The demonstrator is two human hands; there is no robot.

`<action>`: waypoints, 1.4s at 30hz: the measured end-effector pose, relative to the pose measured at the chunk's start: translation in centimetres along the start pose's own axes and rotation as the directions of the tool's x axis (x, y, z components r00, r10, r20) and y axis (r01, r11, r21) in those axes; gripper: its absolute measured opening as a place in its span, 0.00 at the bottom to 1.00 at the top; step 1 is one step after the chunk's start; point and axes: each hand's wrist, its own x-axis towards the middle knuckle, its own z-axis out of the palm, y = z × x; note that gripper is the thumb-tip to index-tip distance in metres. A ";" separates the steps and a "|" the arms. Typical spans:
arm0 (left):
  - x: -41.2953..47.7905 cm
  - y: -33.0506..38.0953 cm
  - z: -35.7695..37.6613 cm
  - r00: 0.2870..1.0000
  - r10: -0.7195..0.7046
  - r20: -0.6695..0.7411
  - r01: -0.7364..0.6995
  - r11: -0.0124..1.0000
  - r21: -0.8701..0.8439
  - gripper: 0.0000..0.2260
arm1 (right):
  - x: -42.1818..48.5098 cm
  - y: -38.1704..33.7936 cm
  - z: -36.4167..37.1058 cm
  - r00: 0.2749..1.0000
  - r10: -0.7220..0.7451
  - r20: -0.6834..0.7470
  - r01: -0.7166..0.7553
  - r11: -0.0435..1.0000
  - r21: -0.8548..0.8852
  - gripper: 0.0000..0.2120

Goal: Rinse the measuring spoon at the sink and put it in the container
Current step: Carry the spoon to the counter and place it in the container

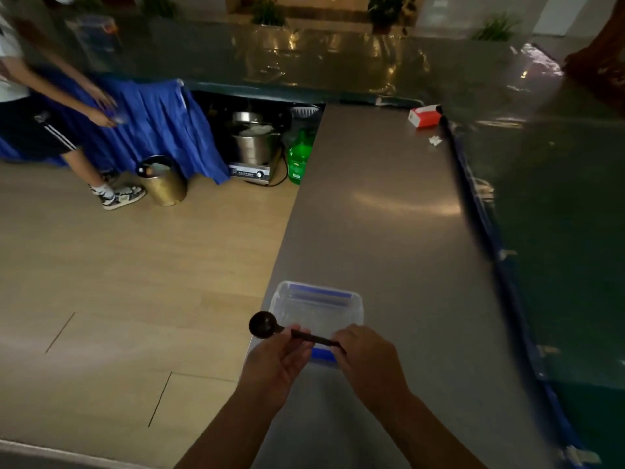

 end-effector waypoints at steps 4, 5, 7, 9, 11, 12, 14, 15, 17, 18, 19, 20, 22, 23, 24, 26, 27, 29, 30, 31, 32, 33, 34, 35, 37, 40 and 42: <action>2.3 0.6 0.7 0.999 -0.015 -0.046 0.019 0.997 0.072 0.07 | 1.2 0.2 1.2 0.996 0.075 0.056 -0.075 0.997 0.012 0.03; 3.0 0.8 1.0 0.998 -0.020 -0.057 0.025 0.996 0.089 0.07 | 1.6 0.3 1.5 0.993 0.093 0.068 -0.094 0.996 0.009 0.02; 4.3 1.2 1.7 0.998 -0.022 -0.064 0.029 0.993 0.118 0.07 | 2.7 0.5 2.0 0.988 0.121 0.097 -0.122 0.992 0.004 0.01; 5.4 1.6 2.1 0.996 -0.032 -0.080 0.041 0.991 0.124 0.06 | 3.7 0.8 2.5 0.980 0.148 0.136 -0.149 0.989 -0.004 0.01; 6.6 1.8 2.3 0.992 -0.050 -0.112 0.065 0.989 0.131 0.06 | 4.6 1.1 3.2 0.971 0.165 0.170 -0.166 0.986 -0.011 0.02; 7.2 1.9 2.4 0.991 -0.059 -0.119 0.076 0.987 0.143 0.06 | 5.0 1.3 3.5 0.967 0.170 0.190 -0.170 0.985 -0.013 0.03; 8.1 2.0 2.6 0.988 -0.074 -0.134 0.097 0.980 0.173 0.07 | 5.6 1.8 4.3 0.956 0.177 0.232 -0.180 0.984 -0.009 0.04; 8.5 2.0 2.6 0.986 -0.081 -0.147 0.107 0.978 0.180 0.07 | 5.9 2.1 4.7 0.950 0.181 0.255 -0.187 0.982 -0.003 0.04; 9.3 1.7 2.7 0.981 -0.095 -0.168 0.127 0.973 0.194 0.07 | 6.3 2.4 5.3 0.935 0.196 0.295 -0.204 0.979 -0.003 0.05; 9.6 1.6 2.8 0.980 -0.091 -0.176 0.128 0.969 0.210 0.08 | 6.5 2.6 5.6 0.928 0.204 0.312 -0.211 0.977 -0.009 0.06; 9.9 1.4 2.9 0.980 -0.078 -0.183 0.122 0.963 0.240 0.08 | 6.6 2.7 5.9 0.921 0.213 0.325 -0.219 0.975 -0.017 0.06; 10.2 1.1 3.0 0.979 -0.065 -0.192 0.117 0.955 0.273 0.08 | 6.7 2.8 6.1 0.914 0.224 0.338 -0.230 0.973 -0.024 0.06; 10.9 0.6 3.4 0.973 -0.057 -0.223 0.130 0.935 0.330 0.09 | 6.9 3.1 6.4 0.899 0.248 0.361 -0.252 0.967 -0.038 0.07; 11.1 0.4 3.5 0.971 -0.056 -0.234 0.138 0.925 0.354 0.09 | 6.9 3.1 6.4 0.893 0.259 0.369 -0.261 0.964 -0.046 0.08; 11.2 0.3 3.7 0.969 -0.055 -0.241 0.146 0.915 0.377 0.09 | 6.9 3.3 6.5 0.886 0.268 0.377 -0.267 0.962 -0.055 0.08; 11.6 0.0 4.0 0.968 -0.050 -0.246 0.154 0.893 0.424 0.09 | 6.9 3.5 6.6 0.878 0.281 0.388 -0.276 0.959 -0.069 0.09; 11.6 0.0 4.1 0.968 -0.051 -0.245 0.156 0.887 0.435 0.08 | 6.9 3.6 6.6 0.876 0.283 0.391 -0.278 0.958 -0.072 0.09; 11.7 0.0 4.1 0.964 -0.068 -0.257 0.177 0.885 0.430 0.07 | 6.9 3.6 6.7 0.873 0.283 0.396 -0.277 0.958 -0.074 0.10; 11.9 0.0 4.0 0.961 -0.080 -0.266 0.189 0.890 0.414 0.06 | 6.9 3.6 6.8 0.874 0.281 0.396 -0.271 0.959 -0.081 0.10; 12.0 0.0 4.0 0.957 -0.089 -0.275 0.197 0.895 0.400 0.06 | 7.0 3.5 6.9 0.876 0.277 0.395 -0.264 0.960 -0.090 0.10; 12.1 0.1 4.0 0.956 -0.094 -0.278 0.202 0.896 0.394 0.06 | 7.1 3.5 7.0 0.876 0.278 0.394 -0.262 0.960 -0.094 0.10; 12.1 0.1 4.0 0.957 -0.099 -0.274 0.206 0.894 0.397 0.06 | 7.2 3.4 7.1 0.876 0.282 0.391 -0.266 0.959 -0.095 0.10; 12.2 0.2 4.0 0.959 -0.110 -0.260 0.210 0.895 0.394 0.06 | 7.3 3.4 7.2 0.876 0.287 0.388 -0.271 0.958 -0.096 0.09; 12.3 0.3 4.1 0.963 -0.127 -0.237 0.214 0.897 0.386 0.07 | 7.4 3.3 7.3 0.876 0.291 0.385 -0.274 0.957 -0.099 0.10; 12.3 0.5 4.4 0.968 -0.154 -0.197 0.219 0.904 0.368 0.09 | 7.6 3.2 7.5 0.874 0.298 0.384 -0.279 0.955 -0.106 0.10; 12.5 0.5 4.4 0.968 -0.139 -0.211 0.214 0.894 0.393 0.06 | 7.9 3.2 7.6 0.868 0.306 0.391 -0.278 0.952 -0.127 0.09; 12.4 0.5 4.3 0.965 -0.133 -0.225 0.214 0.898 0.384 0.06 | 8.0 3.2 7.8 0.866 0.311 0.391 -0.280 0.950 -0.136 0.08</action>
